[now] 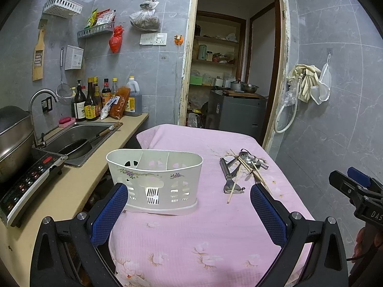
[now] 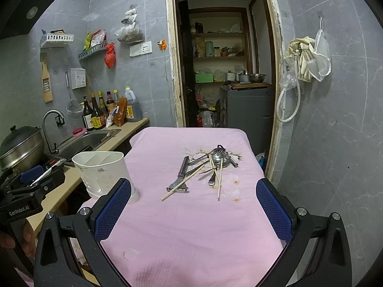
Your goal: Organize utensils
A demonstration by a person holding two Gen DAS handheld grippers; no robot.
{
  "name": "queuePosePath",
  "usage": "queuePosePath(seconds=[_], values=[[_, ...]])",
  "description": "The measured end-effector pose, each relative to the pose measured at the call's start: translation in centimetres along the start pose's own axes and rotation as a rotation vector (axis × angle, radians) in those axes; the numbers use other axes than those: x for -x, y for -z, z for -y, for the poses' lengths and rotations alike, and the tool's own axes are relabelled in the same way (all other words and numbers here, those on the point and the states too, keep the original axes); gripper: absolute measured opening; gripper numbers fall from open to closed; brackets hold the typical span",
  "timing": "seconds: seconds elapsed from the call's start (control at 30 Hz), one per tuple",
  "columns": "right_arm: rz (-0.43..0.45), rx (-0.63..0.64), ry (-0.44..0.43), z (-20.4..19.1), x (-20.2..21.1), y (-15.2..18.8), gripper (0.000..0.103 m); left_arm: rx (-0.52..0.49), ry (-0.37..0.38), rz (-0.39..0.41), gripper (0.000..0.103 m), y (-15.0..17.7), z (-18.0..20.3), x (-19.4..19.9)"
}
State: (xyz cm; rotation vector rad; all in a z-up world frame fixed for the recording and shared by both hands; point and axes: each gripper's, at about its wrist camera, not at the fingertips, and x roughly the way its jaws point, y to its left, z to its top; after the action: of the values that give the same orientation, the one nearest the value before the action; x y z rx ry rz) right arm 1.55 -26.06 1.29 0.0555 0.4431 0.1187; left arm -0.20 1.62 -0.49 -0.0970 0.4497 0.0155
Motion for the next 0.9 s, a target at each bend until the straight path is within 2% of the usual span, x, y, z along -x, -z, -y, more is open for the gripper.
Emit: queuePosePath(seconds=[0.9], values=[[-0.002, 0.007, 0.019, -0.65, 0.39, -0.07, 0.102, -0.02, 0.019, -0.002, 0.103, -0.01, 0.93, -0.37]])
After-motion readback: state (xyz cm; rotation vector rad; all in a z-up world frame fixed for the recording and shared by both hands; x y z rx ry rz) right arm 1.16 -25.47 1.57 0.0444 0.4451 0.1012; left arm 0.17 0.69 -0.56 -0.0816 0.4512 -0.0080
